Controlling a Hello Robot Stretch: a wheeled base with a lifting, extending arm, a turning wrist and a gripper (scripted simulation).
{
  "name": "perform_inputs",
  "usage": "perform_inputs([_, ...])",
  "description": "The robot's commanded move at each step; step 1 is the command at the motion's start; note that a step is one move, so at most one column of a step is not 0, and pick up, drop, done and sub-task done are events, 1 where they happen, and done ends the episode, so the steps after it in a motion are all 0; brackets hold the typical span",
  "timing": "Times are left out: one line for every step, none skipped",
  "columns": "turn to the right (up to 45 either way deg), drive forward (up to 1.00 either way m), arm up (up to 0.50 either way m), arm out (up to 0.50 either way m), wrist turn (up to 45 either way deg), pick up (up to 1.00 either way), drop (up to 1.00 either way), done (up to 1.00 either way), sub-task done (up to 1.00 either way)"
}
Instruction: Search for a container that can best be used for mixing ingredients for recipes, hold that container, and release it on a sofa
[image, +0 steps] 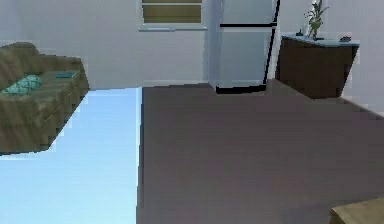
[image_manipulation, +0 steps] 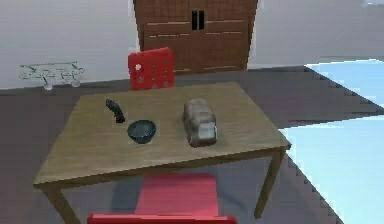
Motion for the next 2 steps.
perform_inputs([6.0, 0.0, 0.0, 0.0, 0.0, 0.0, 0.0, 0.0, 0.0])
perform_inputs([0.0, 0.25, 0.0, 0.0, 0.0, 0.0, 0.0, 0.0, 0.0])
